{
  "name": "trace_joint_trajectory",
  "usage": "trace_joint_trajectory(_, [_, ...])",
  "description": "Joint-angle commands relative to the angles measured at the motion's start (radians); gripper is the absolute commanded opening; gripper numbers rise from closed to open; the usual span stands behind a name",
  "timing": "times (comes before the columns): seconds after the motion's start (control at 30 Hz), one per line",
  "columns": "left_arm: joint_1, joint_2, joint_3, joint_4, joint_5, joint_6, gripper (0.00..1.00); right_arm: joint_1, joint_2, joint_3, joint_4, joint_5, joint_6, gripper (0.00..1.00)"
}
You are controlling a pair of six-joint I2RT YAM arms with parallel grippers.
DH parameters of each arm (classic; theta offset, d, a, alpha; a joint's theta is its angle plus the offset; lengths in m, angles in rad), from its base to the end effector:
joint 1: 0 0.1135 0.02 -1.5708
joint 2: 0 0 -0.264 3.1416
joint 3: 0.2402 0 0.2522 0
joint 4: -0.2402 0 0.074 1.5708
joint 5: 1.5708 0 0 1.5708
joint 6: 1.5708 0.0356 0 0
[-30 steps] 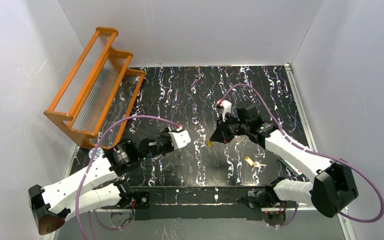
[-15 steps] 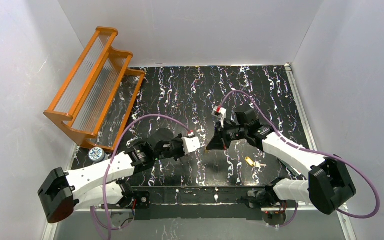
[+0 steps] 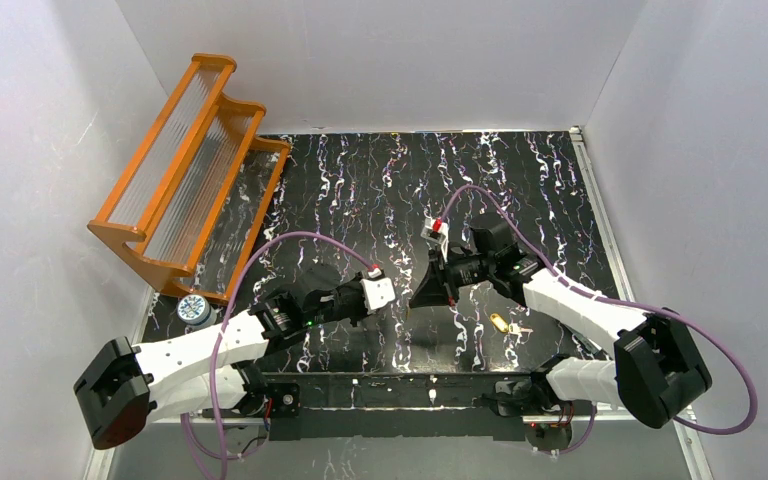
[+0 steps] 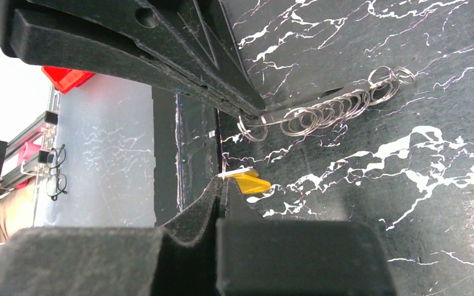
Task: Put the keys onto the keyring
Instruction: Insert the key onto the keyring.
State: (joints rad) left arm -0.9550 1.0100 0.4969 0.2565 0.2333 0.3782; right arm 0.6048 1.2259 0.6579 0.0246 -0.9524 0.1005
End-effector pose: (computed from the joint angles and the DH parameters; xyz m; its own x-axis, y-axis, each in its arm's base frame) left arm 0.1247 -0.1905 0.2415 0.2047 0.3326 -0.9206 0.9122 0.2761 0.3026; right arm 0.1896 0.1663 0.2318 -0.5138 -0.2844 -0.8094 -0.8561 0.1094 0.5051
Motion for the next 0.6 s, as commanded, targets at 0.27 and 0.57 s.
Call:
trace_joint_trajectory(0.27, [-0.002, -0.014, 0.01, 0.037, 0.048, -0.042, 0.0, 0.054, 0.019, 0.032, 0.094, 0.08, 0.008, 0.01])
trace_joint_trajectory(0.57, [-0.002, -0.013, 0.017, 0.036, 0.043, -0.056, 0.0, 0.096, 0.034, 0.083, 0.053, 0.157, -0.031, 0.01])
